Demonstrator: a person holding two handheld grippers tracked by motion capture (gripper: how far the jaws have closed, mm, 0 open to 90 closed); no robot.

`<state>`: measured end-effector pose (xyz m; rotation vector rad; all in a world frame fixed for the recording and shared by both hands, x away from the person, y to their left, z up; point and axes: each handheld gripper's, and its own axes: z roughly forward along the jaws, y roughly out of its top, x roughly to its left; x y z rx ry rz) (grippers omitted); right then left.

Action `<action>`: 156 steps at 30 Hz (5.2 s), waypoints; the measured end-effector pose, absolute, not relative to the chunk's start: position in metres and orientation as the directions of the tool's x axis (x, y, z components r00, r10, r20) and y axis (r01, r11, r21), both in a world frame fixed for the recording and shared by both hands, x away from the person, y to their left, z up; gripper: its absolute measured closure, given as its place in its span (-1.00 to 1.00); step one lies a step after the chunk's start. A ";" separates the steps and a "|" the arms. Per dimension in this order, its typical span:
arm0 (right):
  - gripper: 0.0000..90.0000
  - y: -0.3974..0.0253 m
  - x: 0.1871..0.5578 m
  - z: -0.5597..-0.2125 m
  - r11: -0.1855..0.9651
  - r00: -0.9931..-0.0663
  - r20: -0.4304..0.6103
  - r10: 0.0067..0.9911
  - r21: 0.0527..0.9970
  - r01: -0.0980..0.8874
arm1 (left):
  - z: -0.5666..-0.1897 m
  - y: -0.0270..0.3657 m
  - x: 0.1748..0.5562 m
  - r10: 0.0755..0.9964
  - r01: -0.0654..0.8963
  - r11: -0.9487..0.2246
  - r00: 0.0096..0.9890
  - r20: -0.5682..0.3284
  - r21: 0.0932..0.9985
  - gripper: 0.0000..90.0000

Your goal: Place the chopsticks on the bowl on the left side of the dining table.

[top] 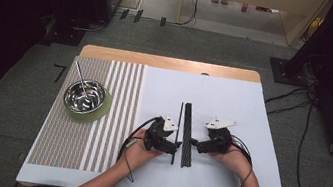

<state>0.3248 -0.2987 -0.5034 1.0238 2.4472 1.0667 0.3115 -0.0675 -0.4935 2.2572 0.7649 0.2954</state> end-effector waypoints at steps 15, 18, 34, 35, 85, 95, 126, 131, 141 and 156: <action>-0.76 -0.299 0.325 -0.503 0.475 -0.709 0.024 0.705 0.726 0.497 | -0.487 -0.059 0.316 0.624 0.473 -0.567 0.781 -0.023 0.675 0.19; -0.76 -0.299 0.325 -0.503 0.475 -0.709 0.024 0.705 0.726 0.497 | -0.486 -0.057 0.316 0.620 0.471 -0.572 0.785 -0.023 0.672 0.28; -0.76 -0.299 0.325 -0.503 0.474 -0.708 0.025 0.706 0.726 0.499 | -0.480 -0.046 0.325 0.646 0.545 -0.557 0.758 -0.085 0.627 0.74; -0.76 -0.299 0.325 -0.503 0.474 -0.708 0.025 0.706 0.725 0.499 | -0.480 -0.045 0.326 0.647 0.547 -0.557 0.758 -0.088 0.625 0.74; -0.76 -0.298 0.325 -0.503 0.474 -0.708 0.025 0.706 0.726 0.499 | -0.473 -0.001 0.346 0.698 0.614 -0.539 0.709 -0.103 0.576 0.92; -0.76 -0.298 0.325 -0.503 0.473 -0.707 0.026 0.707 0.726 0.499 | -0.474 0.005 0.345 0.708 0.622 -0.526 0.698 -0.107 0.579 0.91; -0.76 -0.298 0.325 -0.503 0.474 -0.708 0.025 0.706 0.726 0.499 | -0.483 -0.013 0.351 0.719 0.570 -0.507 0.693 -0.048 0.647 0.93; -0.76 -0.298 0.325 -0.503 0.474 -0.708 0.025 0.706 0.726 0.499 | -0.482 -0.011 0.354 0.724 0.591 -0.486 0.685 -0.083 0.644 0.94; -0.76 -0.298 0.325 -0.503 0.474 -0.708 0.025 0.706 0.726 0.498 | -0.476 -0.004 0.357 0.721 0.614 -0.459 0.680 -0.135 0.642 0.94; -0.76 -0.299 0.325 -0.503 0.474 -0.708 0.025 0.705 0.726 0.498 | -0.466 0.006 0.359 0.715 0.608 -0.455 0.685 -0.140 0.651 0.95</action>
